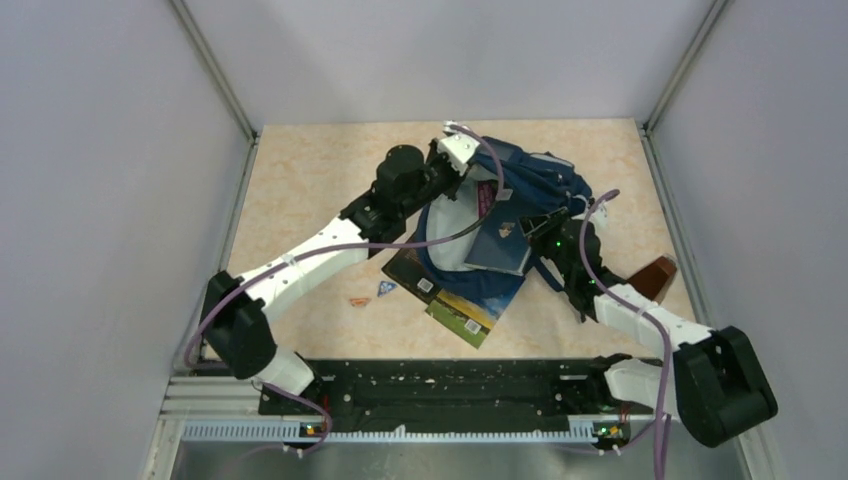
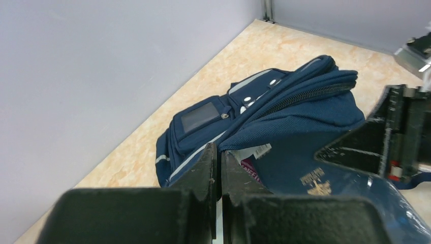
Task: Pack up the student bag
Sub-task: Place the book in the student bag.
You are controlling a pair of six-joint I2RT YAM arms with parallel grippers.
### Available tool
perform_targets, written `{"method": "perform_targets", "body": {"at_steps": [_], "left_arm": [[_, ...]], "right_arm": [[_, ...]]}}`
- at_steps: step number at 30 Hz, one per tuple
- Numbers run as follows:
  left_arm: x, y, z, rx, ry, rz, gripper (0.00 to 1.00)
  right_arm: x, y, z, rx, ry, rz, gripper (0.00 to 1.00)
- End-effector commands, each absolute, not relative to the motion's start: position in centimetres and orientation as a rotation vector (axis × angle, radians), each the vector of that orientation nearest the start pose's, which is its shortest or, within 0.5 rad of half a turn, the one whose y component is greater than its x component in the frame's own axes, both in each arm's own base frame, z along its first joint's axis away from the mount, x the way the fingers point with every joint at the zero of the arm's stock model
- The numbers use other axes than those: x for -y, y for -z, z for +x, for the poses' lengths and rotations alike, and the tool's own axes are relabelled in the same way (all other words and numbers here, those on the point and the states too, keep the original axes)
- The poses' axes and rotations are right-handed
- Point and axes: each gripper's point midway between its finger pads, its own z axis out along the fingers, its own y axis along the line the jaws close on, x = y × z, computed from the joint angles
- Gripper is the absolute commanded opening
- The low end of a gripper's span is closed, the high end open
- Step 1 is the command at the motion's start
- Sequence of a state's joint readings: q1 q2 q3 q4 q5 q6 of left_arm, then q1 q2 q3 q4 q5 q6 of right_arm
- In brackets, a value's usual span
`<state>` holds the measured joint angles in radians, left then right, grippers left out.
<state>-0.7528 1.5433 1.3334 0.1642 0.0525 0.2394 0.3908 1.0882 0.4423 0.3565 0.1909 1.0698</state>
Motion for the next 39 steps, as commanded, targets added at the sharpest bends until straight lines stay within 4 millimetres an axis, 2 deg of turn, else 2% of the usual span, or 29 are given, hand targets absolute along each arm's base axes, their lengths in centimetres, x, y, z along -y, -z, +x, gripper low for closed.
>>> {"method": "perform_targets", "body": {"at_steps": [1, 7, 13, 19, 22, 24, 27, 31, 36, 39], "left_arm": [[29.9, -45.0, 35.3, -1.156, 0.389, 0.586, 0.00], [28.5, -44.1, 34.5, -1.198, 0.384, 0.564, 0.00], [29.4, -42.7, 34.4, -1.237, 0.426, 0.592, 0.00], [30.8, -42.2, 34.0, -1.248, 0.514, 0.607, 0.00], [30.8, -41.9, 33.9, -1.253, 0.521, 0.602, 0.00], [30.5, -41.5, 33.9, -1.258, 0.510, 0.600, 0.00], [29.8, -40.7, 34.4, -1.282, 0.475, 0.576, 0.00], [29.5, -39.7, 34.7, -1.317, 0.454, 0.574, 0.00], [28.9, -38.7, 35.7, -1.362, 0.430, 0.555, 0.00], [28.7, -38.2, 36.2, -1.386, 0.427, 0.543, 0.00]], "right_arm": [[-14.5, -26.8, 38.3, -1.385, -0.993, 0.773, 0.00], [-14.9, -26.3, 40.4, -1.327, -1.037, 0.844, 0.00], [-14.2, -25.2, 42.1, -1.244, -1.036, 0.968, 0.00], [-14.7, -25.9, 43.5, -1.141, -0.984, 1.046, 0.00], [-15.6, -25.7, 44.9, -1.155, -0.916, 1.015, 0.00], [-16.5, -24.6, 46.0, -1.204, -0.882, 0.975, 0.00], [-17.2, -22.3, 46.6, -1.264, -0.853, 0.957, 0.11], [-17.3, -20.4, 46.0, -1.307, -0.815, 0.925, 0.32], [-16.8, -20.5, 44.7, -1.339, -0.765, 0.836, 0.57], [-16.5, -21.0, 44.0, -1.354, -0.730, 0.773, 0.67]]}}
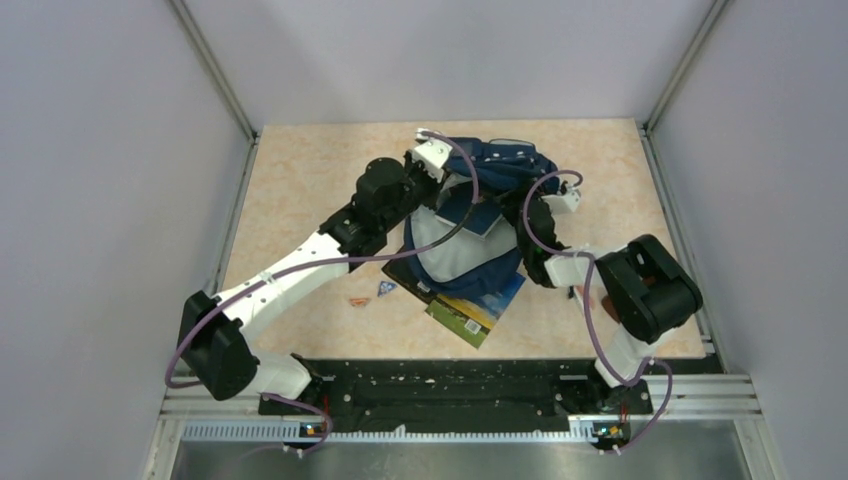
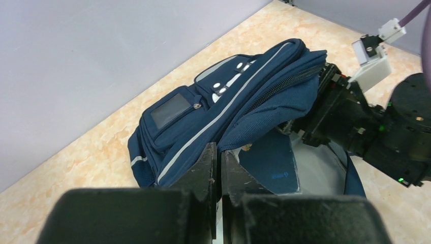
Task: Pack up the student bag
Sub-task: Place the book in the student bag.
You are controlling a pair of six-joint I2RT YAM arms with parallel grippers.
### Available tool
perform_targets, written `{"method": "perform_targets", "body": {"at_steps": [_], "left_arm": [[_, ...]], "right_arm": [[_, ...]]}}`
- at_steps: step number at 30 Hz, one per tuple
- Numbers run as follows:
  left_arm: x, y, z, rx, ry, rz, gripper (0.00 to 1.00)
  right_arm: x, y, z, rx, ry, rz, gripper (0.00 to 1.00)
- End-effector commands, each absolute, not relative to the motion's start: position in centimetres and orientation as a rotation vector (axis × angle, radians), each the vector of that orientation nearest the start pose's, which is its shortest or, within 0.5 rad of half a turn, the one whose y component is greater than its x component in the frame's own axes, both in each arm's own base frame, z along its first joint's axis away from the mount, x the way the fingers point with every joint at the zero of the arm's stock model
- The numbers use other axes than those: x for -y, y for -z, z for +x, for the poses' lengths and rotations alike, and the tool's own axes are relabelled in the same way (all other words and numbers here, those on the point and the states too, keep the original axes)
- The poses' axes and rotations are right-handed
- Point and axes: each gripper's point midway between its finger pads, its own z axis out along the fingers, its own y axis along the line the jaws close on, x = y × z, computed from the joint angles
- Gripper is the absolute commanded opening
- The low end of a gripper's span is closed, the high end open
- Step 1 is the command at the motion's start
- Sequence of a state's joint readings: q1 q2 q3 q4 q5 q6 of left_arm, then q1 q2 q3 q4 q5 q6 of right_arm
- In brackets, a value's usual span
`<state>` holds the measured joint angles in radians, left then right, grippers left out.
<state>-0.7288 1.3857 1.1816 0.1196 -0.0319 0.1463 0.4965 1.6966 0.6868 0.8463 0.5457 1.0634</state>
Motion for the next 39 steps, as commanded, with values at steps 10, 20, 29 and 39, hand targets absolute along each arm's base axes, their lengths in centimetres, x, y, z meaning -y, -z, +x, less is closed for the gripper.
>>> {"method": "perform_targets", "body": {"at_steps": [10, 20, 29, 39], "left_arm": [[28.6, -37.3, 37.3, -1.433, 0.435, 0.528, 0.00], [28.4, -36.6, 38.5, -1.471, 0.454, 0.496, 0.00], [29.4, -35.7, 37.8, -1.464, 0.516, 0.594, 0.00], [27.7, -31.2, 37.7, -1.590, 0.473, 0.560, 0.00]], "right_arm": [[-14.7, -24.0, 40.3, -1.326, -0.693, 0.671, 0.72], [-12.3, -26.2, 36.7, -1.363, -0.543, 0.500, 0.84], [-12.4, -25.0, 35.0, -1.547, -0.522, 0.269, 0.89], [-12.1, -17.6, 33.8, -1.890, -0.547, 0.055, 0.92]]}}
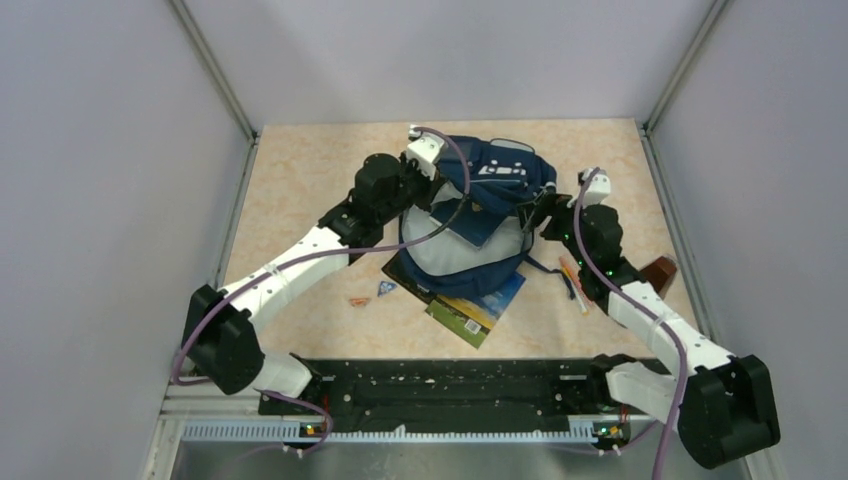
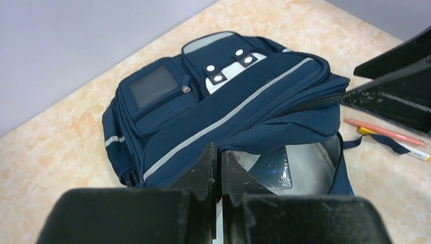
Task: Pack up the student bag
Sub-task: Place the book in the student bag, then move the student bag to the center of the board.
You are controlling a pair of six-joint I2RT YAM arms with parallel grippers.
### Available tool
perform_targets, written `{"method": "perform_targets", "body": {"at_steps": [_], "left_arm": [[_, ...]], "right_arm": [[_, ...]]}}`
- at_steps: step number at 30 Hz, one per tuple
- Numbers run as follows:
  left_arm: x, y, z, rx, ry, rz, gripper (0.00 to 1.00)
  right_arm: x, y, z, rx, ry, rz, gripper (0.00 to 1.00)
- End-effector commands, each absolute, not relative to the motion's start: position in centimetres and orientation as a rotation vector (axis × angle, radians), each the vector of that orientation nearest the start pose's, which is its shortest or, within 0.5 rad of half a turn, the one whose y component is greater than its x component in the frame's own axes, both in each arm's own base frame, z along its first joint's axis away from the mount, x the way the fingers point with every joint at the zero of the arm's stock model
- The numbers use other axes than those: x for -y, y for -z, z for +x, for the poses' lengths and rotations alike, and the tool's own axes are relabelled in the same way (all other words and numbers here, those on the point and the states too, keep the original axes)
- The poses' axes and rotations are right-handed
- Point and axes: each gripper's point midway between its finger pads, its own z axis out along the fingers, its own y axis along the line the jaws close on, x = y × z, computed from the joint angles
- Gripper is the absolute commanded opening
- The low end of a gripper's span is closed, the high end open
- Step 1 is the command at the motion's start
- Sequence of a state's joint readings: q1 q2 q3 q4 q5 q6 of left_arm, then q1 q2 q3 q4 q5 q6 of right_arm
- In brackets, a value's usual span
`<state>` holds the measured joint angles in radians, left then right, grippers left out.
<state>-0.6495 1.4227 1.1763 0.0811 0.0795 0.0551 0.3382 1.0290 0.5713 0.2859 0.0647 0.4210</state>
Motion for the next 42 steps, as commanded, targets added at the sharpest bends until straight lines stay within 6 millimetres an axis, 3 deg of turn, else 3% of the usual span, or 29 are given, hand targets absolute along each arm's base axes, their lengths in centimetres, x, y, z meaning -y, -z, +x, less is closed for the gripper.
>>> {"method": "perform_targets", "body": {"at_steps": [1, 5, 8, 10, 11, 14, 17, 24, 26, 29, 31, 33, 39, 42], "left_arm": [[28.0, -30.9, 37.2, -1.592, 0.504, 0.587, 0.00], [29.6, -28.1, 34.5, -1.622, 0.635, 0.731, 0.00], [28.2, -26.3, 34.8, -1.687, 0.590, 0.649, 0.00], [28.2, -25.5, 33.7, -1.714, 0.652, 0.659, 0.02], [28.6, -25.3, 32.7, -1.714, 0.702, 0.690, 0.11], [29.7, -24.3, 29.7, -1.727, 0.848, 0.794, 0.51], [28.7, -24.3, 29.4, -1.789, 0.851, 0.718, 0.68], [23.6, -26.8, 31.0, -1.823, 0.886, 0.376, 0.73], [22.1, -26.9, 31.9, -1.826, 0.870, 0.285, 0.75], [19.6, -25.3, 34.3, -1.889, 0.786, 0.139, 0.77], [18.2, -22.6, 36.1, -1.982, 0.772, 0.018, 0.77], [17.1, -21.4, 37.8, -1.994, 0.786, -0.077, 0.76], [15.9, -17.7, 41.9, -2.016, 0.788, -0.202, 0.75], [15.3, -15.9, 44.0, -2.043, 0.775, -0.237, 0.66]], "right_arm": [[-11.7, -17.0, 33.6, -1.904, -0.574, 0.072, 0.92], [-10.6, -15.5, 33.3, -1.934, -0.577, 0.107, 0.91], [-9.9, -14.3, 33.7, -1.962, -0.576, 0.158, 0.91], [-9.8, -13.6, 33.9, -1.984, -0.618, 0.218, 0.89], [-10.0, -13.5, 33.9, -1.989, -0.634, 0.234, 0.87], [-10.6, -13.8, 34.0, -1.958, -0.697, 0.265, 0.85], [-11.1, -14.0, 33.7, -1.938, -0.761, 0.321, 0.84], [-12.0, -14.1, 31.3, -1.905, -0.696, 0.398, 0.85], [-12.0, -15.3, 30.8, -1.840, -0.726, 0.429, 0.86], [-11.5, -15.6, 30.5, -1.813, -0.706, 0.464, 0.86], [-11.4, -15.3, 30.5, -1.830, -0.688, 0.466, 0.86], [-11.8, -14.7, 30.5, -1.860, -0.695, 0.465, 0.86], [-14.1, -12.9, 29.8, -1.914, -0.749, 0.448, 0.87], [-15.1, -12.2, 29.6, -1.929, -0.781, 0.442, 0.85]]}}
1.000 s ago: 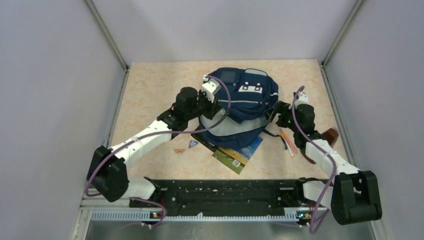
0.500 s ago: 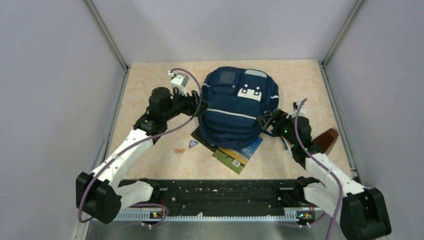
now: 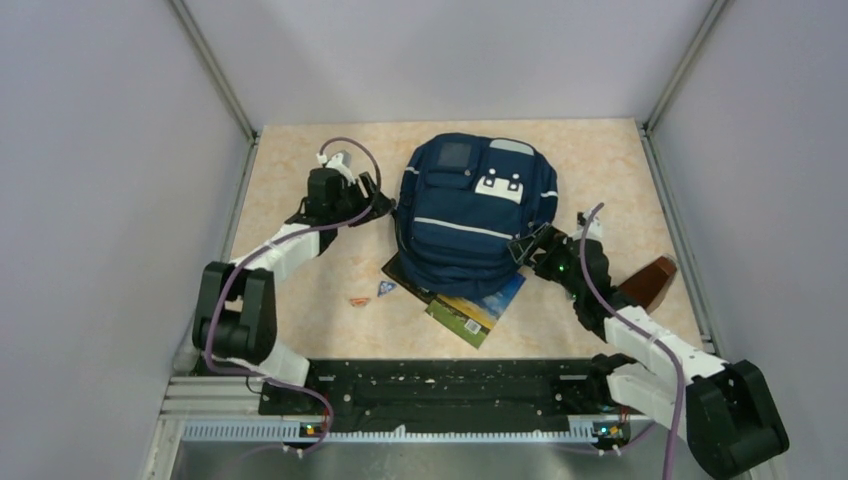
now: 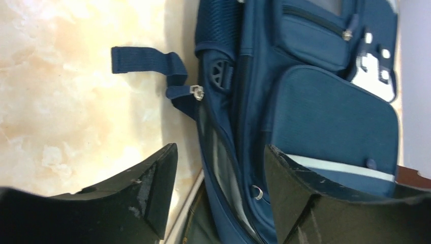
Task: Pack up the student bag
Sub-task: Move the student bag to the center of the board.
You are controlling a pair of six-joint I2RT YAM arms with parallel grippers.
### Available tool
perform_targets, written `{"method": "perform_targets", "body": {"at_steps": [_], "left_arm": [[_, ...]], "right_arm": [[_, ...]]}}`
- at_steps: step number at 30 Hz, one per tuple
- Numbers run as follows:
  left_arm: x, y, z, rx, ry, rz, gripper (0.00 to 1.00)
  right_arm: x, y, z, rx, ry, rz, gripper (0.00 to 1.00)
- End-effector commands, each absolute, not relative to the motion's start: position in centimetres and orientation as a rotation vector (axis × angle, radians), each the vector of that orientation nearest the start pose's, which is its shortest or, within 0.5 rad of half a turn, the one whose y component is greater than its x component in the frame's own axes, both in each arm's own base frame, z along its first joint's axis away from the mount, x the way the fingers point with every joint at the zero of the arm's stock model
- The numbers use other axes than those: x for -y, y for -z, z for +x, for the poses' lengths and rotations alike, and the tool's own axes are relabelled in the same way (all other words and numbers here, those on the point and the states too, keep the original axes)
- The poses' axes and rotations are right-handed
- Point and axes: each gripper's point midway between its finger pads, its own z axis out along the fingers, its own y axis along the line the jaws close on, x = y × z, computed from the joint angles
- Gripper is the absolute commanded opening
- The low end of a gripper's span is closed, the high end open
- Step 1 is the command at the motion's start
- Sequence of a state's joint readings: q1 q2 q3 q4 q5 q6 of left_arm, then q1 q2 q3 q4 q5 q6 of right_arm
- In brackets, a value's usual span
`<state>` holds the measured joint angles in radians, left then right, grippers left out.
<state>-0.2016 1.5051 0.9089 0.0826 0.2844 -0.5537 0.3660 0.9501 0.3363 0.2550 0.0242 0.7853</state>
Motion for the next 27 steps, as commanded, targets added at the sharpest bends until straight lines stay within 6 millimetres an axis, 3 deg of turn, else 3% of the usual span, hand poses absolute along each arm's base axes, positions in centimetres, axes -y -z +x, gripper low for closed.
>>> {"method": "perform_targets", "body": {"at_steps": [1, 5, 11, 20, 27], "left_arm": [[15.0, -15.2, 44.6, -2.060, 0.782, -0.256, 0.63], [14.9, -12.8, 46.4, -2.101, 0.900, -0.300, 0.50], [15.8, -11.0, 48.0, -2.102, 1.023, -0.304, 0.49], [14.5, -9.3, 47.7, -2.104, 0.855, -0.030, 0.58], [13.4, -8.7, 46.9, -2.141, 0.762, 0.002, 0.59]], "right_arm": [[-15.5, -12.1, 29.6, -1.934, -0.789, 0.435, 0.84], [-16.0, -11.7, 29.6, -1.946, -0.786, 0.419, 0.83], [-16.3, -11.6, 29.7, -1.945, -0.797, 0.413, 0.82], [-16.3, -12.0, 29.7, -1.932, -0.799, 0.393, 0.83], [-17.2, -11.1, 30.3, -1.955, -0.832, 0.399, 0.87]]}}
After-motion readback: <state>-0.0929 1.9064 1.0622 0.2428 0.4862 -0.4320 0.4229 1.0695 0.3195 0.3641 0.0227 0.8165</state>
